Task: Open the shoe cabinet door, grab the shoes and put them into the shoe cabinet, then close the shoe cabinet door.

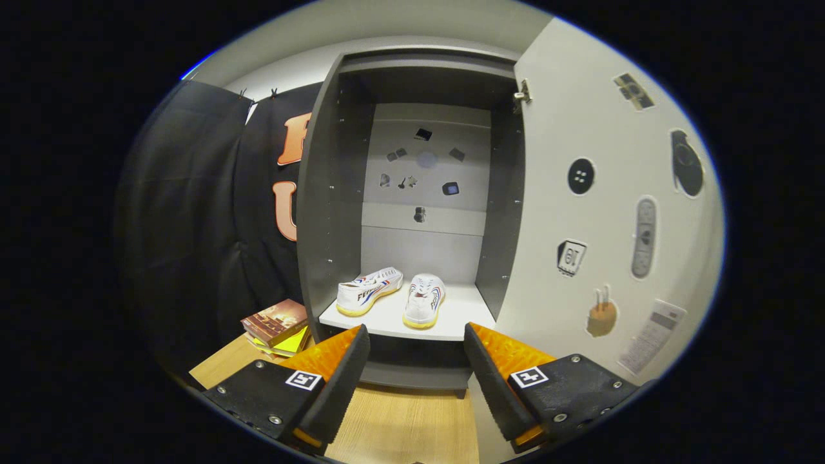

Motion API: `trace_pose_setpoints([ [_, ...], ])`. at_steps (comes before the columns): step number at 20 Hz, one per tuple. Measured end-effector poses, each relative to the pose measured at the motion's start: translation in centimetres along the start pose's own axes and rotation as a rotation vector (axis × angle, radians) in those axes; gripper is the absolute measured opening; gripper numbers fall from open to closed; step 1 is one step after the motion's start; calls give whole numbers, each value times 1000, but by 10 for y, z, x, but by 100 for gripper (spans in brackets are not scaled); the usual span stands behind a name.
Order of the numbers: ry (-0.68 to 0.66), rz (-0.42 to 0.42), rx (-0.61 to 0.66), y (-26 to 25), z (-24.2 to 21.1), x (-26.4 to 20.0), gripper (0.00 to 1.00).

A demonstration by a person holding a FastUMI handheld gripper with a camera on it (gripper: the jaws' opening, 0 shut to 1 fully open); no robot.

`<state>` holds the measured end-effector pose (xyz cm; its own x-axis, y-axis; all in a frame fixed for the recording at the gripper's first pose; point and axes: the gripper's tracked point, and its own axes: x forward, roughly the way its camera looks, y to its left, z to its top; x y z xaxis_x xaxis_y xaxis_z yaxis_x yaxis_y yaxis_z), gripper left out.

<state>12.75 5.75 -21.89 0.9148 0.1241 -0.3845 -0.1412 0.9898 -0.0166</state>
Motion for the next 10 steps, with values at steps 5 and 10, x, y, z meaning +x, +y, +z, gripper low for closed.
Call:
trace_pose_setpoints([
  [5, -30, -33, -35, -31, -10, -63, 92],
  [10, -39, -50, -17, -57, -20, -123, 93],
])
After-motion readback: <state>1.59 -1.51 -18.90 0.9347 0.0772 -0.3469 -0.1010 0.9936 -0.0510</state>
